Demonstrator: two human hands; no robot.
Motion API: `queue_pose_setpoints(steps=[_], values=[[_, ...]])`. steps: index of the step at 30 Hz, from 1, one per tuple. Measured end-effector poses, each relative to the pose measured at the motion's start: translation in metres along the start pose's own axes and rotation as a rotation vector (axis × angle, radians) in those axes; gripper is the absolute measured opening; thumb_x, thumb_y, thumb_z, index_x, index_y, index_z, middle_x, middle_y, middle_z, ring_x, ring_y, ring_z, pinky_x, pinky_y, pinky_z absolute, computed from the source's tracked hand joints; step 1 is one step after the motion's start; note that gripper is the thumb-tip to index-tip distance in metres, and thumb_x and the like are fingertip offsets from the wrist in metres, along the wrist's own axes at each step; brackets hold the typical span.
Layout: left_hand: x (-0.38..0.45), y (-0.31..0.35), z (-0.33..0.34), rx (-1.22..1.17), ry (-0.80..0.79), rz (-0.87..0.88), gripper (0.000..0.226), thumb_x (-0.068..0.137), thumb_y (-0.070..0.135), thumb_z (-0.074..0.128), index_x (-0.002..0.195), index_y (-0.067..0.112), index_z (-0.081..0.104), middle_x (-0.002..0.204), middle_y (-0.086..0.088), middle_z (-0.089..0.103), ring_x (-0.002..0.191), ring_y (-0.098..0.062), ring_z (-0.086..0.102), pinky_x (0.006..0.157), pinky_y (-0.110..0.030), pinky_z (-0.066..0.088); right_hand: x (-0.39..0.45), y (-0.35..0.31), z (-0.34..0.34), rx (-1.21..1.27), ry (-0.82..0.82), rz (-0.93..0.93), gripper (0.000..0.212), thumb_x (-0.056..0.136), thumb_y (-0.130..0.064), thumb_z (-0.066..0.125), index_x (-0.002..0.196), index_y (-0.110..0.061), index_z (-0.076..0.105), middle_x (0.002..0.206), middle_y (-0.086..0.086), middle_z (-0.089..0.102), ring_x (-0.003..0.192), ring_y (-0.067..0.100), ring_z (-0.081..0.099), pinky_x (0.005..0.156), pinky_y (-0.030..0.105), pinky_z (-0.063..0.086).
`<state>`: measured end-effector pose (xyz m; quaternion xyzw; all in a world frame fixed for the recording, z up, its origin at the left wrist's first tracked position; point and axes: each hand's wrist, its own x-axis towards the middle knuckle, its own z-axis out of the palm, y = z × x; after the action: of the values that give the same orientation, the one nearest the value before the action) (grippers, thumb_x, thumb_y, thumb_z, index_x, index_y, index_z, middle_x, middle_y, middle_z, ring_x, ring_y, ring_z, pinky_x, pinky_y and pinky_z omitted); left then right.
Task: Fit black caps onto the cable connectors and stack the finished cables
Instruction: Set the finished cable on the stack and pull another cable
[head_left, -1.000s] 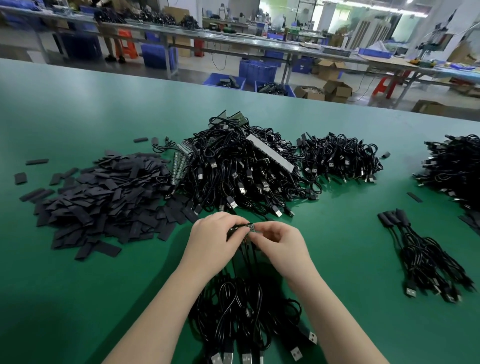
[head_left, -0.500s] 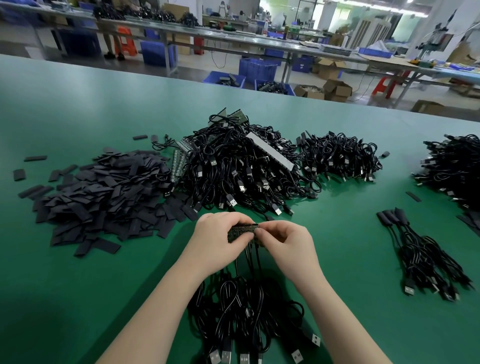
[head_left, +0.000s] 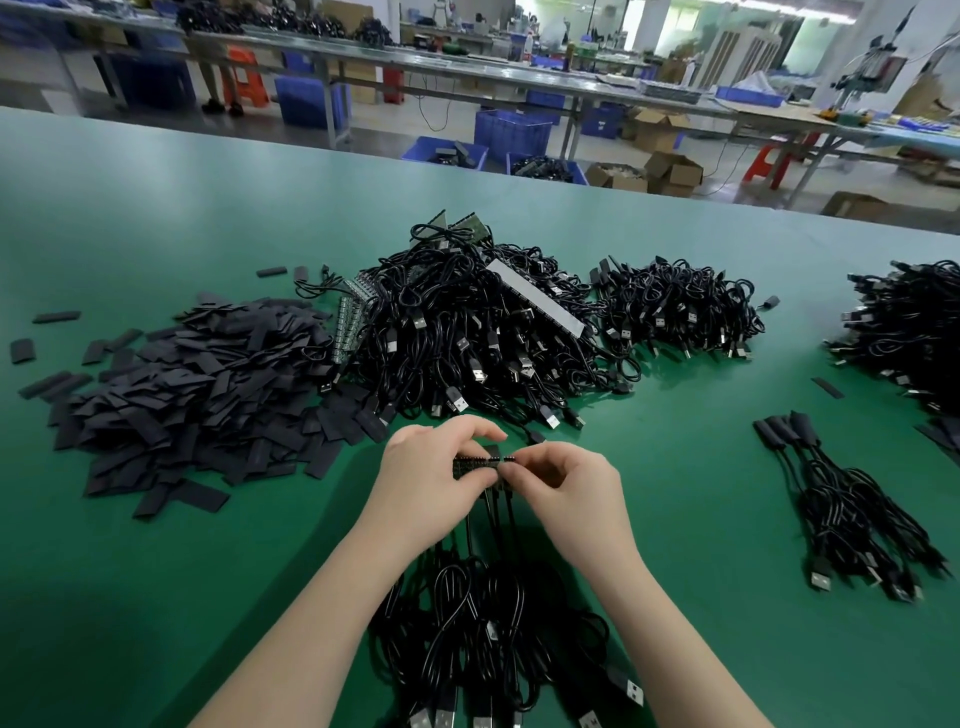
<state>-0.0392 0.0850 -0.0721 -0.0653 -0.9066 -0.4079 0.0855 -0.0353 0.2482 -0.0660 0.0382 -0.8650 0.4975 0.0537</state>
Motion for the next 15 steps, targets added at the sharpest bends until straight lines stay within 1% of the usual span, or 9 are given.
queue_pose_setpoints(steps=[3, 7, 9, 10, 12, 13, 15], values=[[0.006, 0.003, 0.004, -0.034, -0.001, -0.008, 0.036, 0.083, 0.027, 0.072, 0.098, 0.054, 0.053, 0.083, 0.030, 0.064, 0.106, -0.010, 0.056, 0.098, -0.038, 0.043, -0.001, 0.003, 0.004, -0.012, 0.085, -0.014, 0.024, 0.084, -0.018, 0.078, 0.071, -0.034, 0.066, 0.065, -0.020, 0.067, 0.068, -0.006, 0.063, 0.062, 0.005, 0.044], [0.013, 0.006, 0.011, -0.026, -0.010, -0.005, 0.031, 0.083, 0.027, 0.071, 0.101, 0.047, 0.057, 0.083, 0.028, 0.064, 0.114, -0.011, 0.054, 0.103, -0.036, 0.040, -0.003, 0.007, 0.009, -0.030, 0.177, -0.025, 0.031, 0.085, -0.016, 0.077, 0.067, -0.037, 0.062, 0.069, -0.023, 0.067, 0.069, -0.003, 0.064, 0.062, 0.008, 0.046], [0.014, 0.005, 0.016, 0.017, 0.017, 0.007, 0.029, 0.083, 0.027, 0.070, 0.102, 0.045, 0.059, 0.080, 0.028, 0.062, 0.113, -0.012, 0.054, 0.099, -0.031, 0.039, -0.004, 0.009, 0.011, -0.078, 0.218, -0.057, 0.027, 0.086, -0.015, 0.075, 0.069, -0.032, 0.064, 0.068, -0.018, 0.068, 0.069, 0.001, 0.064, 0.065, 0.015, 0.050], [0.013, 0.005, 0.018, 0.046, 0.031, 0.018, 0.029, 0.084, 0.026, 0.070, 0.103, 0.045, 0.059, 0.079, 0.028, 0.062, 0.114, -0.014, 0.053, 0.099, -0.030, 0.037, -0.005, 0.009, 0.012, -0.096, 0.233, -0.065, 0.020, 0.086, -0.014, 0.074, 0.072, -0.026, 0.067, 0.069, -0.015, 0.068, 0.071, 0.002, 0.064, 0.069, 0.023, 0.053], [0.013, 0.005, 0.020, 0.058, 0.046, 0.024, 0.031, 0.085, 0.029, 0.069, 0.111, 0.043, 0.059, 0.083, 0.026, 0.066, 0.123, -0.015, 0.048, 0.111, -0.031, 0.030, -0.007, 0.008, 0.010, -0.087, 0.235, -0.045, 0.011, 0.088, -0.013, 0.073, 0.078, -0.017, 0.071, 0.075, -0.012, 0.069, 0.075, 0.008, 0.066, 0.075, 0.034, 0.054], [0.013, 0.004, 0.021, 0.050, 0.057, 0.022, 0.033, 0.086, 0.032, 0.069, 0.115, 0.043, 0.058, 0.088, 0.025, 0.068, 0.126, -0.012, 0.045, 0.116, -0.031, 0.024, -0.008, 0.006, 0.006, -0.092, 0.239, -0.032, 0.009, 0.088, -0.014, 0.072, 0.080, -0.015, 0.071, 0.076, -0.010, 0.069, 0.076, 0.009, 0.065, 0.076, 0.037, 0.054], [0.013, 0.001, 0.020, 0.076, 0.071, 0.052, 0.038, 0.086, 0.038, 0.068, 0.121, 0.044, 0.054, 0.094, 0.024, 0.069, 0.115, 0.001, 0.045, 0.118, -0.027, 0.013, -0.008, 0.000, -0.006, -0.145, 0.302, -0.050, 0.010, 0.090, -0.016, 0.069, 0.081, -0.019, 0.067, 0.077, -0.009, 0.066, 0.075, 0.006, 0.063, 0.076, 0.037, 0.053]])
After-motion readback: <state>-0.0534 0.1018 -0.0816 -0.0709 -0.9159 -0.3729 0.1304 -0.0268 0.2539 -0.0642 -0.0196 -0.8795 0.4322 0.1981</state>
